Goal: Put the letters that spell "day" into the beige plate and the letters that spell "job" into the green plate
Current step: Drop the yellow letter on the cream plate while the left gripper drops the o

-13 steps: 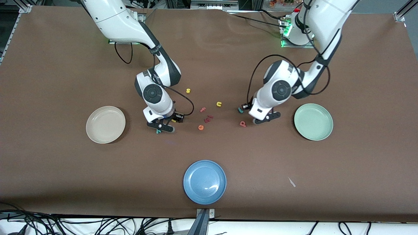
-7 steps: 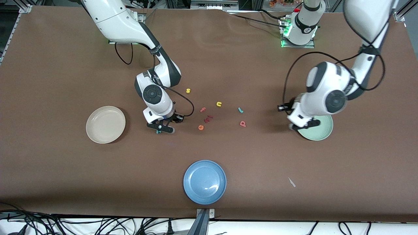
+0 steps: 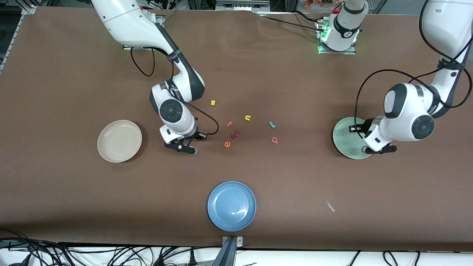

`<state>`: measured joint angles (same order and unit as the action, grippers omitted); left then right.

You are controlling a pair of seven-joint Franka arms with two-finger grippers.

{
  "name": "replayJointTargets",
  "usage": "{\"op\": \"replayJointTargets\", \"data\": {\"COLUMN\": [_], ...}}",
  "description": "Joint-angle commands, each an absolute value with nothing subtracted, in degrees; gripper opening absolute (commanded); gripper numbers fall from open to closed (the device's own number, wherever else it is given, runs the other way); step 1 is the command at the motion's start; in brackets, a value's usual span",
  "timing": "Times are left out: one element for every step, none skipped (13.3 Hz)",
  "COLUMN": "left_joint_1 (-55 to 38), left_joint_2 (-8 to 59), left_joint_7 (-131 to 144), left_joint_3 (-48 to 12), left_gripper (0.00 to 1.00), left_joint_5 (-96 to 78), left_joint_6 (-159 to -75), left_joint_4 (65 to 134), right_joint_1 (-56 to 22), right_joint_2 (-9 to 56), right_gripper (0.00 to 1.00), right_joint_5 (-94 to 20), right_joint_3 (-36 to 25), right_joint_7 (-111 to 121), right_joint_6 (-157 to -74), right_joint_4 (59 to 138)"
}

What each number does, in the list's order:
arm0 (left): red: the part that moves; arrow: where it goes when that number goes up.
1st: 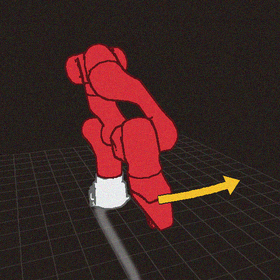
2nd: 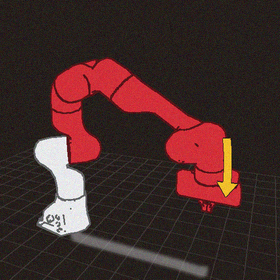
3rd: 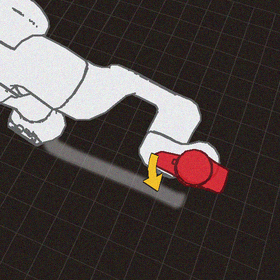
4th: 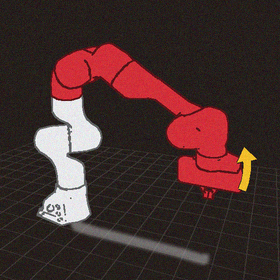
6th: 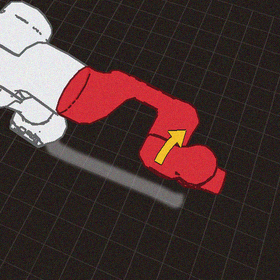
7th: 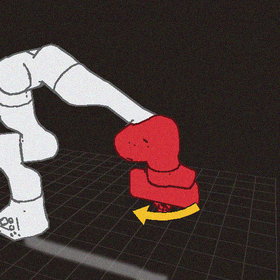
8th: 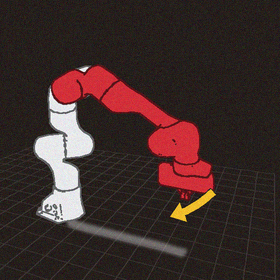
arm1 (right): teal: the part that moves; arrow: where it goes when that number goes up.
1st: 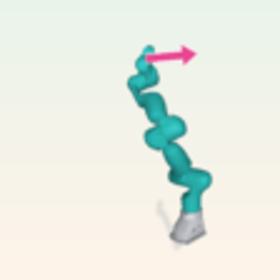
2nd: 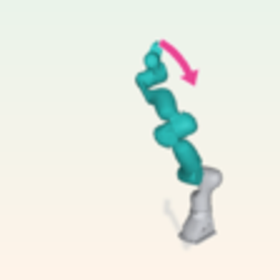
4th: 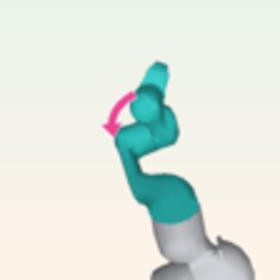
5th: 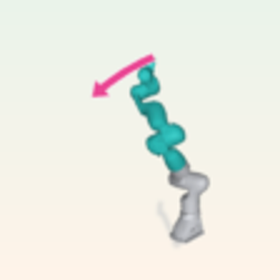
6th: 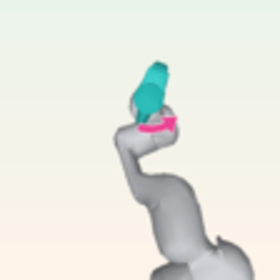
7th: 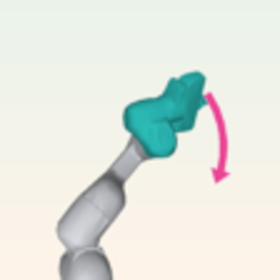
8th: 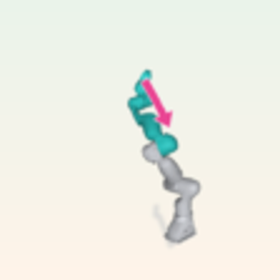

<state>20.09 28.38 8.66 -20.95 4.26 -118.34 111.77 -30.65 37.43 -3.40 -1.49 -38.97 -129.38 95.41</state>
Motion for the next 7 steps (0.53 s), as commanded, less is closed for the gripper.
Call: {"op": "replayJointTargets", "data": {"left_joint_1": [20.3,20.3,20.2,20.0,19.8,19.8,19.6], "left_joint_2": [30.0,29.6,28.3,27.7,27.0,27.0,27.2], "left_joint_7": [8.6,9.0,10.0,12.9,18.5,25.3,32.0], "left_joint_3": [-21.5,-21.7,-22.1,-22.9,-25.5,-27.9,-30.3], "left_gripper": [0.76,1.0,1.0,1.0,1.0,1.0,1.0], "left_joint_5": [5.5,5.4,4.8,4.5,3.4,3.3,3.3], "left_joint_6": [-119.3,-118.7,-118.5,-118.0,-117.5,-117.5,-117.5], "left_joint_4": [111.4,111.3,110.8,110.4,109.3,109.2,108.6], "right_joint_1": [-29.9,-29.9,-29.8,-29.8,-29.7,-29.7,-29.7], "right_joint_2": [33.7,32.1,30.3,28.8,27.7,26.1,24.7], "right_gripper": [0.0,0.0,0.0,0.0,0.0,0.0,0.0], "right_joint_5": [-3.7,-3.9,-3.9,-3.9,-4.1,-4.3,-4.5], "right_joint_3": [-4.8,-6.5,-8.0,-9.5,-11.7,-14.2,-16.3], "right_joint_7": [-29.1,-25.7,-22.2,-18.2,-14.1,-8.9,-3.7], "right_joint_6": [-123.1,-122.2,-122.3,-123.0,-124.2,-125.6,-127.5], "right_joint_4": [96.1,97.4,99.7,102.3,104.5,107.1,110.2]}}
